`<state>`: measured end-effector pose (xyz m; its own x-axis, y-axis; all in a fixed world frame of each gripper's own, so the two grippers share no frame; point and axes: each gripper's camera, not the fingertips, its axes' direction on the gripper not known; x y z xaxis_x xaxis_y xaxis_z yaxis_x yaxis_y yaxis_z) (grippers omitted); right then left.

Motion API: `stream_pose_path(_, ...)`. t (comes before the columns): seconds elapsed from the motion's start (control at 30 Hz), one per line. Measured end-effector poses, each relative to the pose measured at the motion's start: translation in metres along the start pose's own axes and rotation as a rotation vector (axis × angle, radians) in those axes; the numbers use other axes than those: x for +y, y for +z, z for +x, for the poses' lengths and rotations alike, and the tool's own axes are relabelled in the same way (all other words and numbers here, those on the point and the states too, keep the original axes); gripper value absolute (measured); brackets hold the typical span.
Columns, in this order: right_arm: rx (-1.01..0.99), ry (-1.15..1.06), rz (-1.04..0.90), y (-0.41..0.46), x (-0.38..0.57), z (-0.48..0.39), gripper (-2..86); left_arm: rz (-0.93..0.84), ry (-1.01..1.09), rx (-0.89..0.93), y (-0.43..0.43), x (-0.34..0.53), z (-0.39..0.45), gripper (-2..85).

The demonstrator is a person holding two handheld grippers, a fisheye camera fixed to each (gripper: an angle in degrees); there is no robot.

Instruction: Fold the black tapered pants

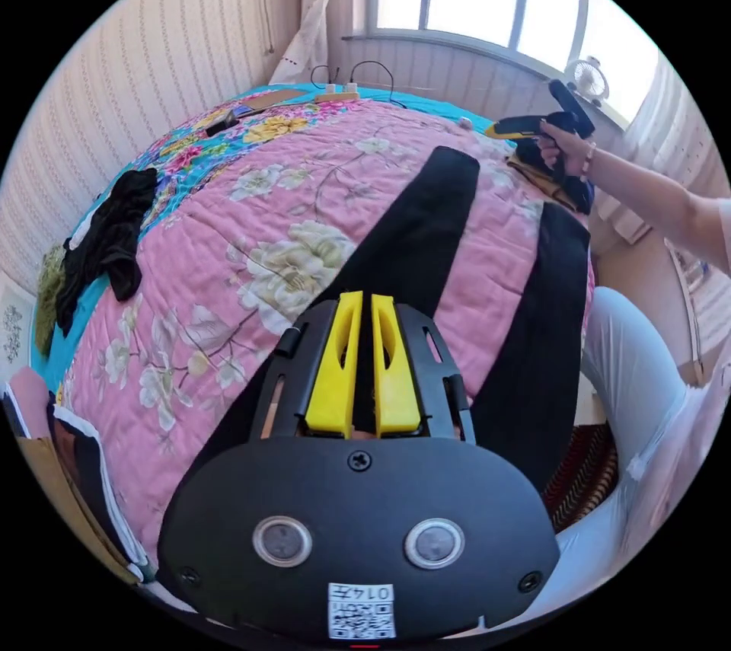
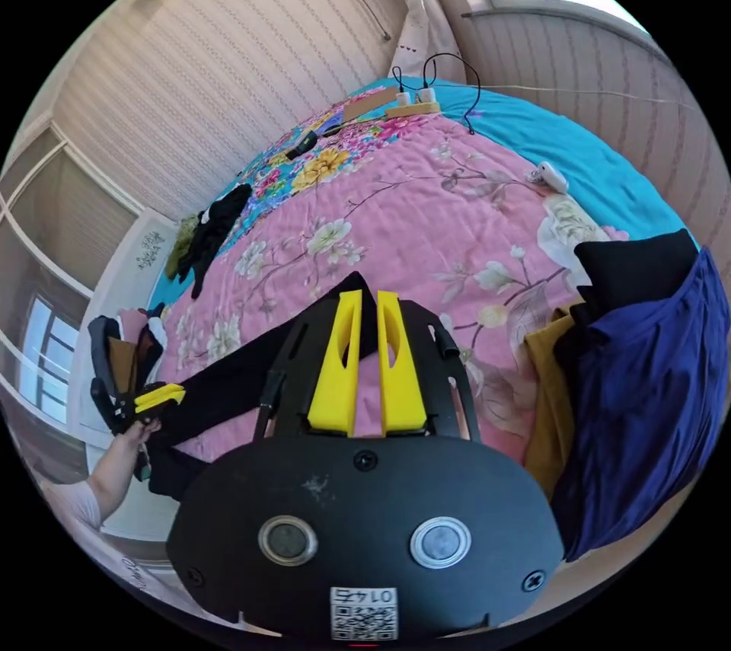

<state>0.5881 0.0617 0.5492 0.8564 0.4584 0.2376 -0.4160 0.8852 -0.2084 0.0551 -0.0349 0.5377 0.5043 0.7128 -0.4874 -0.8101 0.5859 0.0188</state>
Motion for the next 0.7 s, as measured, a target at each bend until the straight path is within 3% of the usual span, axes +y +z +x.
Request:
stream_pose_path(0.2, -0.022, 0.165, -0.106, 0.056, 0.008, 0.017, 10.0, -0.104, -0.057, -0.012, 0.036, 0.023, 0.012, 5.5)
stream_pose_path(0.3, -0.085, 0.12, -0.162, 0.061, 0.005, 0.004, 4.5, -0.117, -0.061, 0.011, 0.033, 0.026, 0.01, 2.9)
stream_pose_path(0.6, -0.238, 0.033, -0.099, -0.008, 0.02, 0.008, 1.2, -0.068, 0.045, -0.002, -0.014, 0.047, 0.024, -0.9)
stream_pose_path(0.7, -0.167, -0.01, -0.125, -0.022, 0.029, 0.009, 1.1, -0.039, 0.027, 0.08, -0.024, 0.063, 0.022, -0.9)
